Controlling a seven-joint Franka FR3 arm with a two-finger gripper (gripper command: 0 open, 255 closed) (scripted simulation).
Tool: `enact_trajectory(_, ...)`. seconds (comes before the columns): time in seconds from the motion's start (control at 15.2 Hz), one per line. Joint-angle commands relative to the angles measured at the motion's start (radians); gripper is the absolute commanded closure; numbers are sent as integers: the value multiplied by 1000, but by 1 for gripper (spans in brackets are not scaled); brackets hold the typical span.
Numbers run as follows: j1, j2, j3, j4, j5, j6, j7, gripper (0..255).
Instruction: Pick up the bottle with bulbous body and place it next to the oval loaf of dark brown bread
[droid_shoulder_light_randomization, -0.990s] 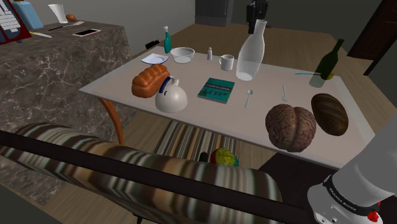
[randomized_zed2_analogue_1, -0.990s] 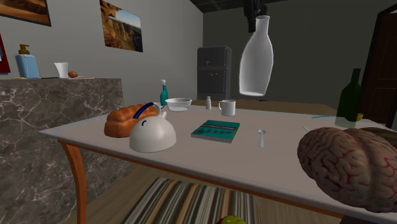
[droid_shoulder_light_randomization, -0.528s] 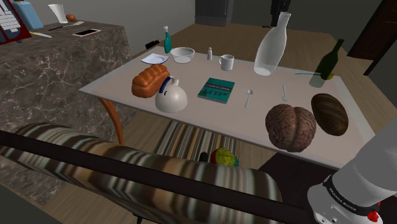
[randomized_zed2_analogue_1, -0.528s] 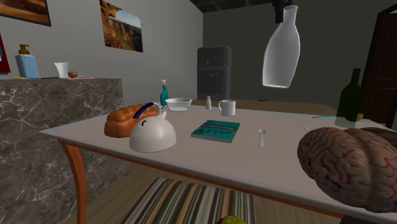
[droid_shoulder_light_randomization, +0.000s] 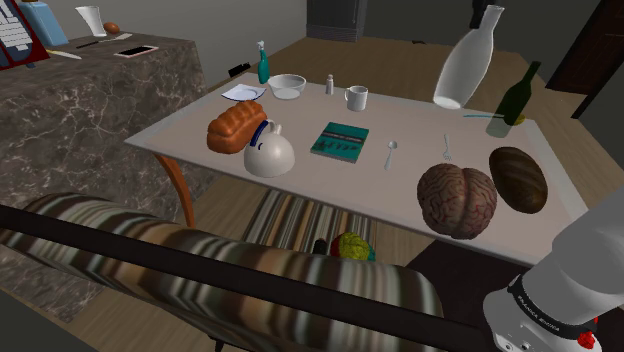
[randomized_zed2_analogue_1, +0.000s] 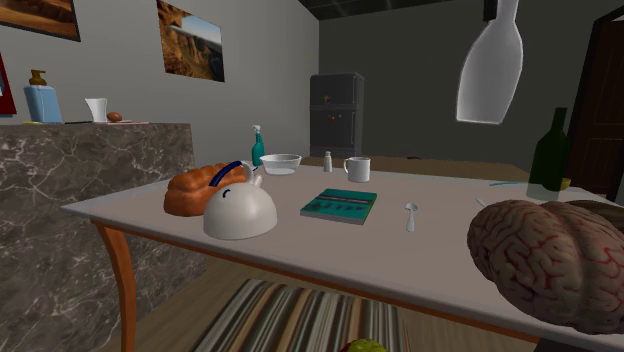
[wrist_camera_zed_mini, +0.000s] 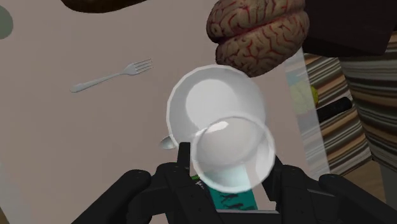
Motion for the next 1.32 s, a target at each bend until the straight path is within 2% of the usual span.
enact_trajectory(0.0,-25,10,-25,45,-1,-33,-53,255)
enact_trajectory(0.53,-139,90,-124,241,10,-141,-266,255)
enact_trajectory(1.25,-121,-31,-110,-75,-18,57,-235,255)
